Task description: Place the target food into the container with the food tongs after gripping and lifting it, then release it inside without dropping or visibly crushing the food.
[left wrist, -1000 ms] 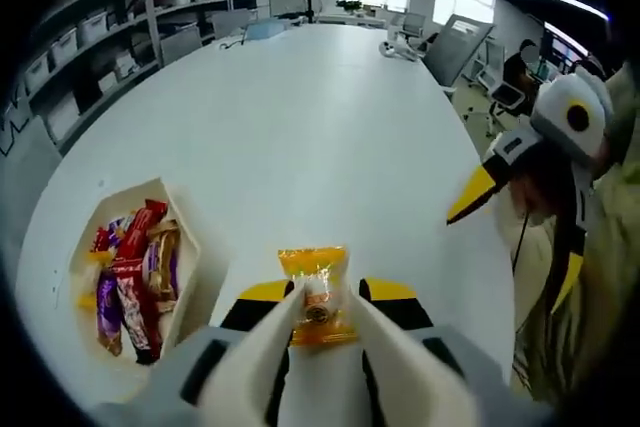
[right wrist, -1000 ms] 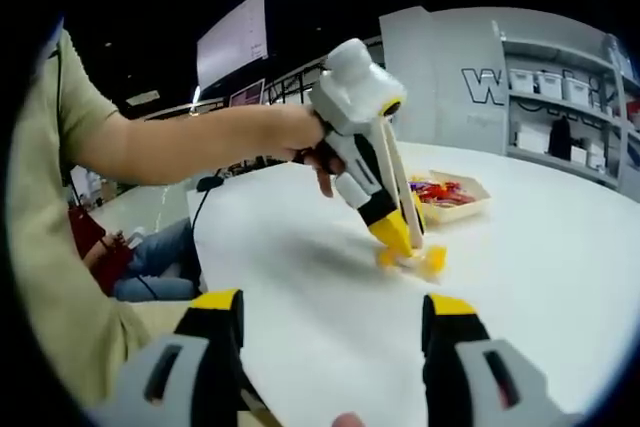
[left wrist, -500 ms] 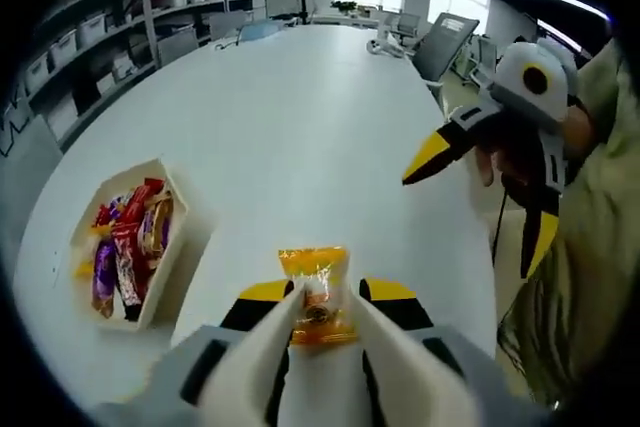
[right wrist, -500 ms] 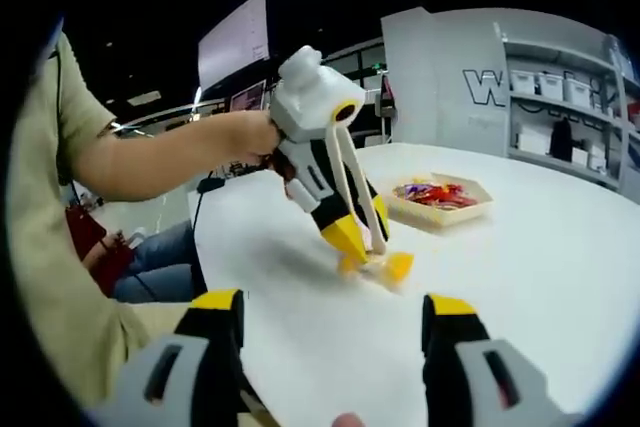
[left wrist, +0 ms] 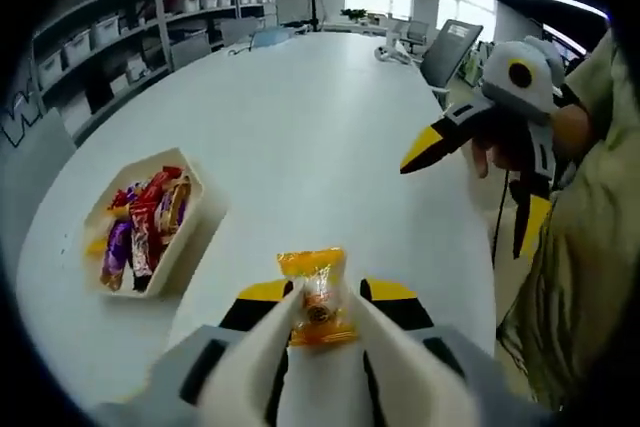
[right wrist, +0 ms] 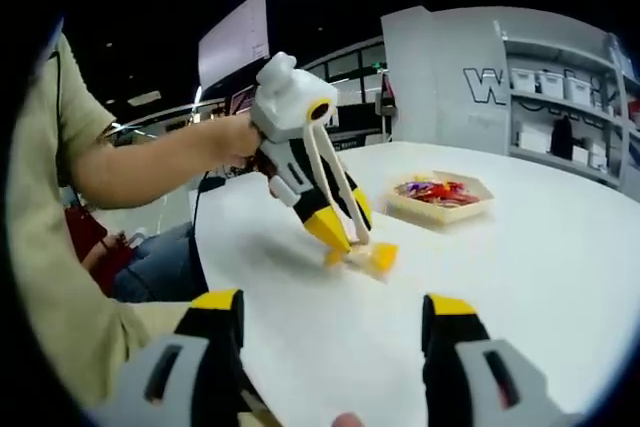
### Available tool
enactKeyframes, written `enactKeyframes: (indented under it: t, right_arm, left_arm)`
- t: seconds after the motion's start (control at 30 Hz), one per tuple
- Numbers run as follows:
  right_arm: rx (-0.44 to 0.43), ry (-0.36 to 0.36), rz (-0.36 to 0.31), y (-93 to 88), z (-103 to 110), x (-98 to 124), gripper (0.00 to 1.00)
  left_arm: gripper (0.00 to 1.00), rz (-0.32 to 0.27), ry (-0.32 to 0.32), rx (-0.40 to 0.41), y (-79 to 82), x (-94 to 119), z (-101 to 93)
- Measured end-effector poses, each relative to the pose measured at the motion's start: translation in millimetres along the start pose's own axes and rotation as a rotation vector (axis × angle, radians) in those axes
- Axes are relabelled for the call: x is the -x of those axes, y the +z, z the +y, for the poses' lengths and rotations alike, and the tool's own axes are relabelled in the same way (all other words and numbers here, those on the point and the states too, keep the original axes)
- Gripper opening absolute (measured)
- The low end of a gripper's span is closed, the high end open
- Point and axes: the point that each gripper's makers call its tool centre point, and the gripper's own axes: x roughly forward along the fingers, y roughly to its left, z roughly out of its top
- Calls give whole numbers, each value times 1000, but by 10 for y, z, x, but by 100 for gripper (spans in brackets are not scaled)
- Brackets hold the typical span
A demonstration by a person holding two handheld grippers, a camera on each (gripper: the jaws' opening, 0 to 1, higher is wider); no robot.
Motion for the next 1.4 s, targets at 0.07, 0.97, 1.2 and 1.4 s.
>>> enactKeyframes:
  t: [0.07,0.97,1.2,1.4]
  right_arm:
    - [2,1,3,-6,5,-9,70]
    - [-6,5,9,-47,8,-39,71]
    - [-5,7,11,-45,12,-49,71]
    - [-7,9,16,-68,15,-58,71]
  left_arm:
    - [25,-13,23,8,1,10,1]
    - [27,-48,267,26,-70,-33,24]
    - [26,-46,284,-19,-85,-58,31]
    - [25,-49,287,-67,-90,-73,34]
